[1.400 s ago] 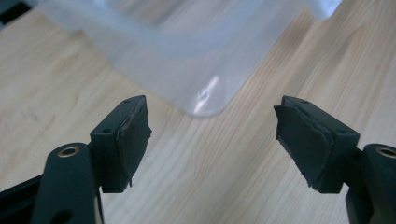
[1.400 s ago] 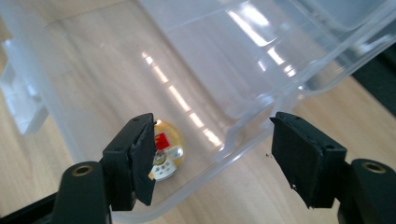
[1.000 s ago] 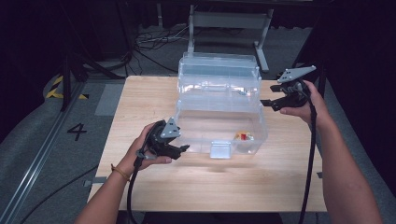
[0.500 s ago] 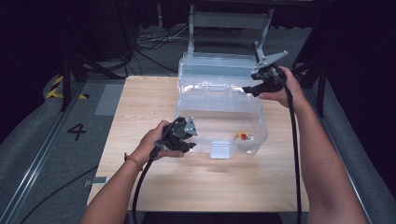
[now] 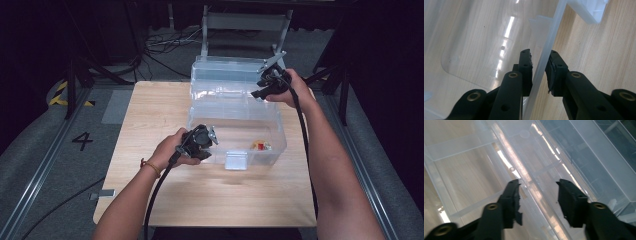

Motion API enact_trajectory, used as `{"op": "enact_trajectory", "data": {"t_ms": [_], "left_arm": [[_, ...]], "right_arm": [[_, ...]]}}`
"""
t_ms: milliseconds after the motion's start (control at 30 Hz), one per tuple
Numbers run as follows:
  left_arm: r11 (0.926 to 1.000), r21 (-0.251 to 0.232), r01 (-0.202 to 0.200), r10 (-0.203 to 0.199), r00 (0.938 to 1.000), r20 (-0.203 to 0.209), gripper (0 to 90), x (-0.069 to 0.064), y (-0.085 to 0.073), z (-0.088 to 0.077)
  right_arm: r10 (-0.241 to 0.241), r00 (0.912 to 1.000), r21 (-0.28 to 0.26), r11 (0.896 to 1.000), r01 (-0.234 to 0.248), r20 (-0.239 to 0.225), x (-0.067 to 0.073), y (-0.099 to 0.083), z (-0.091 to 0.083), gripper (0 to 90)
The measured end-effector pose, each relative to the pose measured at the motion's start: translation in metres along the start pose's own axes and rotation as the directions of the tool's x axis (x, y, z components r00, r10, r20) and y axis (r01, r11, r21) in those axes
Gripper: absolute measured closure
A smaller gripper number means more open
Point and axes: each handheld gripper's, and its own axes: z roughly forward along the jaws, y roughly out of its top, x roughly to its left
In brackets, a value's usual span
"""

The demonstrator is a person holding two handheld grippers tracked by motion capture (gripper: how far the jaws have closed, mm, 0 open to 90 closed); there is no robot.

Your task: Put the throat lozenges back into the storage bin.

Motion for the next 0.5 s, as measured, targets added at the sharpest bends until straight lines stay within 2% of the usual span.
{"op": "enact_trajectory", "data": {"t_ms": [100,233,433,500], "left_arm": [[0.9998,0.018,-0.004,0.004,0.9999,0.012,77.1,0.002,0.002,0.0],[0.9988,0.048,-0.011,0.011,0.9998,0.015,77.4,0.002,0.005,0.001],[0.9961,0.083,-0.031,0.029,0.9994,0.019,77.3,0.003,0.011,0.005],[0.9959,0.088,-0.023,0.021,0.9996,0.02,77.0,0.002,0.012,0.008]], "right_arm": [[-0.037,0.9993,0.01,0.999,0.037,-0.005,0.001,0.003,-0.002,68.5],[-0.08,0.9958,0.058,0.995,0.082,-0.044,0.0,0.011,-0.002,75.5],[-0.177,0.9814,0.117,0.976,0.185,-0.074,0.007,0.023,-0.003,83.4],[-0.198,0.978,0.137,0.969,0.205,-0.067,0.009,0.025,-0.003,84.7]]}}
